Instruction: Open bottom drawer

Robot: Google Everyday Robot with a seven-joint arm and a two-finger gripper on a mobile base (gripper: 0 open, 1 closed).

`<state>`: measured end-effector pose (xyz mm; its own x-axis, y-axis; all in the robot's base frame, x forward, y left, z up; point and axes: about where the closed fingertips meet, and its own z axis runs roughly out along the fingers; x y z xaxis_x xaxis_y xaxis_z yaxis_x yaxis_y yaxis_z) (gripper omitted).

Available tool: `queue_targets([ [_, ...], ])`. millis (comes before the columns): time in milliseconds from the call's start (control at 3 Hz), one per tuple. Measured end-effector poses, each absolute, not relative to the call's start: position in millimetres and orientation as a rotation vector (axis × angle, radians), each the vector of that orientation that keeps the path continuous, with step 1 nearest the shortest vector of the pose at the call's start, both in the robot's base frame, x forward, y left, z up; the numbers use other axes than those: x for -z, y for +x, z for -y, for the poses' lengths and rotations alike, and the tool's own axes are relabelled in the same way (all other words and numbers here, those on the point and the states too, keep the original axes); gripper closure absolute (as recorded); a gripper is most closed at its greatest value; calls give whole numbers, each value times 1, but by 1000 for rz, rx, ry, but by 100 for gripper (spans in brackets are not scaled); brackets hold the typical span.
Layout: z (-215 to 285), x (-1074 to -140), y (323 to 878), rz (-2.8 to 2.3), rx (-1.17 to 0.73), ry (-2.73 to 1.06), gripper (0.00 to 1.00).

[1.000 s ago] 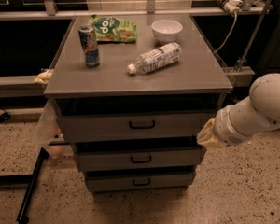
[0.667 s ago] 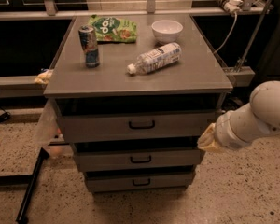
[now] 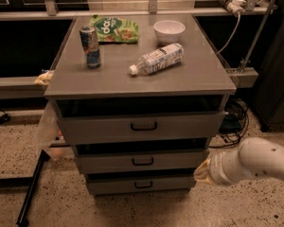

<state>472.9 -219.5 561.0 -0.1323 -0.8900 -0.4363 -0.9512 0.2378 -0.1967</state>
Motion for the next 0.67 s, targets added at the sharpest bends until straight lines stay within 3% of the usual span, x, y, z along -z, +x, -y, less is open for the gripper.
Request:
queue_targets([
  [667,215,-428,484,-2035,-346,-1633,100],
])
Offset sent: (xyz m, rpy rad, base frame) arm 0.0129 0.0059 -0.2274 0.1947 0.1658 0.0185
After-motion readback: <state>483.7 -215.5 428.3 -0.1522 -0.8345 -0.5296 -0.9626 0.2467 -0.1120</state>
